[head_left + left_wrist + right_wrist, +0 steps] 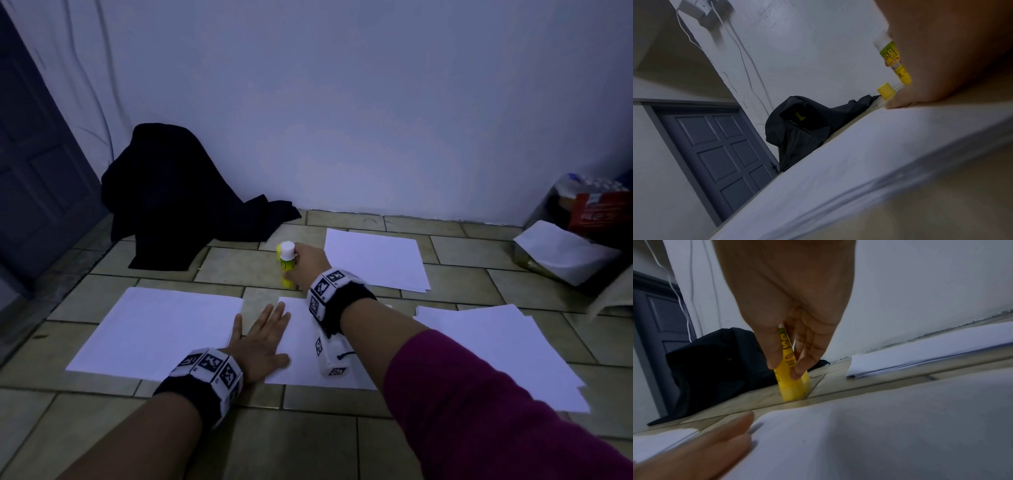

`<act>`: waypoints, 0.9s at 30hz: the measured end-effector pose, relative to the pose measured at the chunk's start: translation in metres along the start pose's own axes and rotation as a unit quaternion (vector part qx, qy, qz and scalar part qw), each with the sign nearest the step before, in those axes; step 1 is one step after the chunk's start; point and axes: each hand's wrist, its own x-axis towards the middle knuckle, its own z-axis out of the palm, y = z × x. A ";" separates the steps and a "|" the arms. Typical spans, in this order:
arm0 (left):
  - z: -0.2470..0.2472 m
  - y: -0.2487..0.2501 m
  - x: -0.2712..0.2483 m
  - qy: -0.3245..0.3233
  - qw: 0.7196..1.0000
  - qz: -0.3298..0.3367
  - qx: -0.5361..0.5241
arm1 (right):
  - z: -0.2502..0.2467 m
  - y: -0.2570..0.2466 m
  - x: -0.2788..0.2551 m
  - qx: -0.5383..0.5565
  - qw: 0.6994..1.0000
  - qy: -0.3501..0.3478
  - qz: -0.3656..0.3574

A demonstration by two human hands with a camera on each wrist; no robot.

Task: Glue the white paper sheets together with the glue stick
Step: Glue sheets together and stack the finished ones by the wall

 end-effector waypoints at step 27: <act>0.000 0.001 0.004 -0.010 1.000 -0.019 0.010 | -0.120 0.175 -0.169 -0.276 0.902 -0.194 0.269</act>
